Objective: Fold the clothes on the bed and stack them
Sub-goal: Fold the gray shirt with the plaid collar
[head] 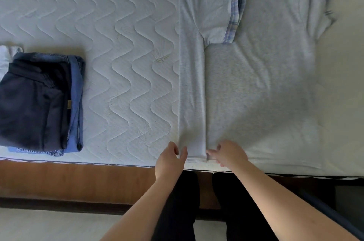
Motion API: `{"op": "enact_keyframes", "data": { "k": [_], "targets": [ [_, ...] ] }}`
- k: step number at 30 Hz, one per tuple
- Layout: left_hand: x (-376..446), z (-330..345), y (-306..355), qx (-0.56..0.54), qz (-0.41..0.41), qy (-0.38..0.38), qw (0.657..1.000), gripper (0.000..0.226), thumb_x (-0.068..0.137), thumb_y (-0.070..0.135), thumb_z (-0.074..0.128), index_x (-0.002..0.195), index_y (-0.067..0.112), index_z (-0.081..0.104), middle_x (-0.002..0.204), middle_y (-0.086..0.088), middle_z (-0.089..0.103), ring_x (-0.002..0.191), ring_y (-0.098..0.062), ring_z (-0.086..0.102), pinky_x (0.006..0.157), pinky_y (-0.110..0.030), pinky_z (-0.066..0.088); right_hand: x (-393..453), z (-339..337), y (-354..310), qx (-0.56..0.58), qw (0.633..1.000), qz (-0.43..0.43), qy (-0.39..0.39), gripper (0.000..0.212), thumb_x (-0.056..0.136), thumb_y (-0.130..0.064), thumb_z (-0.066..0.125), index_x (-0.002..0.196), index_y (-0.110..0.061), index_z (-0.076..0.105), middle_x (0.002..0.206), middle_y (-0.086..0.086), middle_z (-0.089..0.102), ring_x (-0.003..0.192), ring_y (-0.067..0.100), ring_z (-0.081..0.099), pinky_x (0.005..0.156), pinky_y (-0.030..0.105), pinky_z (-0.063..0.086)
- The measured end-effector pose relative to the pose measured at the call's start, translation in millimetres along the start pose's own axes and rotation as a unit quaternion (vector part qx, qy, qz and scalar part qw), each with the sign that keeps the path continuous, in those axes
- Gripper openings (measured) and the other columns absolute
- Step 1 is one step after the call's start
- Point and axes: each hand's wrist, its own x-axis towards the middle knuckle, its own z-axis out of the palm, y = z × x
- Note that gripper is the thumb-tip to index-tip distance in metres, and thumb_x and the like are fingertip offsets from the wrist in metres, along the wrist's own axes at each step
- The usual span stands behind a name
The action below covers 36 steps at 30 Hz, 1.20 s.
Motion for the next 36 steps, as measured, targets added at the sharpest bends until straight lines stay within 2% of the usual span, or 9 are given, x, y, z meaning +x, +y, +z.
{"op": "enact_keyframes", "data": {
  "k": [5,9,13,20,25,31,32,34,36],
  "targets": [
    [25,-11,52,0.010,0.089,-0.022,0.996,0.020,0.095,0.044,0.049,0.084,0.027,0.047,0.074,0.008,0.056,0.067,-0.009,0.055,0.057,-0.027,0.043,13,-41,28,0.024,0.989,-0.036,0.142,0.030,0.097,-0.047,0.045,0.092,-0.020,0.057,0.091,-0.001,0.064,0.092,0.023,0.062,0.067,0.028,0.039],
    [56,-7,108,0.048,0.208,-0.016,0.977,0.010,0.096,0.032,0.052,0.098,0.022,0.056,0.093,0.008,0.058,0.088,-0.014,0.056,0.076,-0.030,0.047,42,-84,39,0.077,0.970,-0.050,0.223,0.027,0.097,-0.035,0.049,0.097,-0.014,0.065,0.100,0.010,0.071,0.098,0.031,0.064,0.075,0.035,0.047],
    [91,9,175,0.095,0.303,0.001,0.948,0.026,0.095,0.027,0.054,0.120,0.019,0.059,0.114,0.002,0.059,0.106,-0.019,0.056,0.093,-0.036,0.045,73,-135,51,0.151,0.949,-0.078,0.266,0.022,0.095,-0.030,0.052,0.097,-0.015,0.067,0.097,0.008,0.072,0.097,0.030,0.065,0.078,0.035,0.049],
    [146,56,307,0.215,0.374,0.015,0.902,0.051,0.098,0.044,0.046,0.144,0.025,0.040,0.146,-0.001,0.042,0.138,-0.023,0.035,0.109,-0.040,0.031,110,-242,101,0.294,0.892,-0.090,0.332,0.008,0.093,-0.025,0.057,0.095,-0.022,0.063,0.085,-0.003,0.067,0.086,0.020,0.066,0.068,0.021,0.037],
    [177,81,397,0.275,0.417,0.022,0.866,0.060,0.097,0.046,0.047,0.152,0.028,0.028,0.160,-0.004,0.023,0.147,-0.023,0.019,0.116,-0.041,0.019,134,-312,134,0.342,0.861,-0.100,0.363,0.026,0.094,-0.020,0.055,0.119,-0.013,0.058,0.111,0.005,0.063,0.103,0.022,0.059,0.089,0.029,0.043],
    [211,93,463,0.325,0.369,0.006,0.871,0.093,0.088,0.061,0.054,0.155,0.036,-0.006,0.163,0.000,-0.013,0.150,-0.023,-0.008,0.121,-0.047,0.004,166,-374,156,0.363,0.843,-0.060,0.394,0.052,0.094,-0.022,0.057,0.140,-0.006,0.042,0.136,0.016,0.049,0.126,0.030,0.045,0.105,0.032,0.033],
    [215,92,468,0.333,0.358,0.007,0.873,0.101,0.084,0.064,0.058,0.154,0.036,-0.009,0.163,0.000,-0.017,0.150,-0.024,-0.012,0.121,-0.049,0.004,172,-385,157,0.394,0.836,-0.053,0.377,0.051,0.093,-0.024,0.058,0.139,-0.006,0.042,0.133,0.015,0.051,0.123,0.029,0.048,0.099,0.027,0.036],
    [222,92,475,0.352,0.339,0.000,0.873,0.115,0.075,0.068,0.065,0.153,0.036,-0.014,0.162,-0.001,-0.021,0.149,-0.025,-0.016,0.121,-0.052,0.003,184,-404,158,0.461,0.815,-0.040,0.349,0.032,0.090,-0.024,0.061,0.117,-0.008,0.052,0.104,0.011,0.061,0.097,0.027,0.059,0.069,0.014,0.040],
    [226,93,479,0.362,0.328,-0.010,0.873,0.122,0.072,0.068,0.069,0.152,0.035,-0.016,0.161,-0.002,-0.024,0.148,-0.026,-0.019,0.120,-0.056,0.003,195,-423,155,0.510,0.789,-0.025,0.342,0.022,0.086,-0.023,0.064,0.097,-0.010,0.050,0.078,0.004,0.052,0.071,0.020,0.053,0.043,0.010,0.031]
  ]
}}
